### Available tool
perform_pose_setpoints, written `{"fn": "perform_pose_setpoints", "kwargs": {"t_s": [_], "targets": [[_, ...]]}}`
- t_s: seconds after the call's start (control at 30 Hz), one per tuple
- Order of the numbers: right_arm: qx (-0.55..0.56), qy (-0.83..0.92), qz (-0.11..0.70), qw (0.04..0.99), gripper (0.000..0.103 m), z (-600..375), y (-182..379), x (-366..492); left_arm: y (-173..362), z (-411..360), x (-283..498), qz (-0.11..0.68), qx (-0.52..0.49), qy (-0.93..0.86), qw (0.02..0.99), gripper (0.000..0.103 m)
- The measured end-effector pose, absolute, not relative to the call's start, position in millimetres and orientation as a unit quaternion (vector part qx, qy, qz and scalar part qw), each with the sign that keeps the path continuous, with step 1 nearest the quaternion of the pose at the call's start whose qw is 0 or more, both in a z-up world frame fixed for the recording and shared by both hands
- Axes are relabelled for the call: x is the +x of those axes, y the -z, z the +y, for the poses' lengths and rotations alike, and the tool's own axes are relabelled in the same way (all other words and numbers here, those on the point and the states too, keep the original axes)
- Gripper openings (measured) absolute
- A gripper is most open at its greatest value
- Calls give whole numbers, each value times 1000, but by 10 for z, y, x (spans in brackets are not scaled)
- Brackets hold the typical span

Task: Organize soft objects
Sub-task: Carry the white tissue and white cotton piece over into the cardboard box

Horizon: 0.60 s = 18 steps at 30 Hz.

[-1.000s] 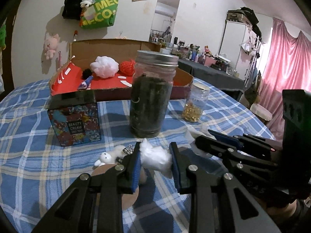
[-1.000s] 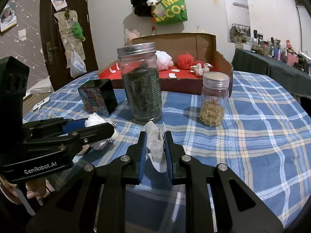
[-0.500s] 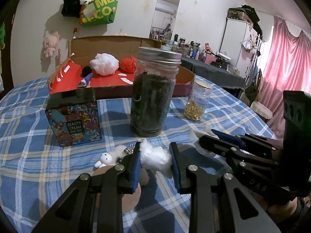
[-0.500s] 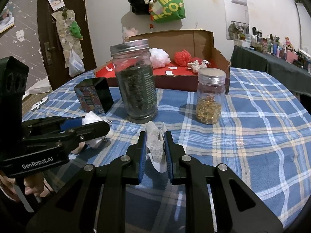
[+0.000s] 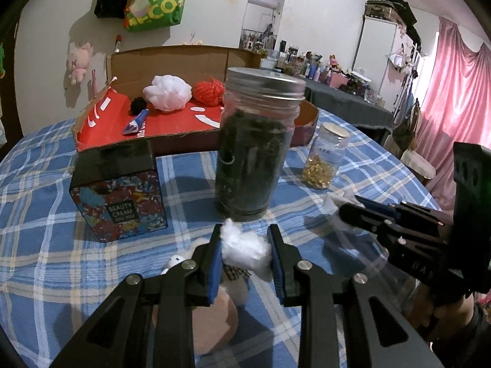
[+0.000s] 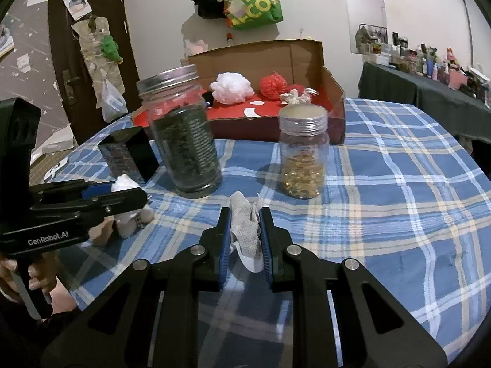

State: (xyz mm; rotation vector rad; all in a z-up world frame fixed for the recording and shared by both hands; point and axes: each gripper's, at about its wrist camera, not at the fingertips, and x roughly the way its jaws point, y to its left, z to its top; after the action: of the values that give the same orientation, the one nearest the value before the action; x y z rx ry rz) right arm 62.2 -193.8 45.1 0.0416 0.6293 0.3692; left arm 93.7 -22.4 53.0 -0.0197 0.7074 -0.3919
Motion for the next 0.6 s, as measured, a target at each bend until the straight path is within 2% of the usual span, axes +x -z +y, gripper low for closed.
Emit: {"fn": "perform_pose_setpoints", "kwargs": {"t_s": [0.6], "targets": [[22, -158, 334, 929, 17, -2251, -487, 858, -662, -252, 1208, 375, 32, 175, 910, 29]]}}
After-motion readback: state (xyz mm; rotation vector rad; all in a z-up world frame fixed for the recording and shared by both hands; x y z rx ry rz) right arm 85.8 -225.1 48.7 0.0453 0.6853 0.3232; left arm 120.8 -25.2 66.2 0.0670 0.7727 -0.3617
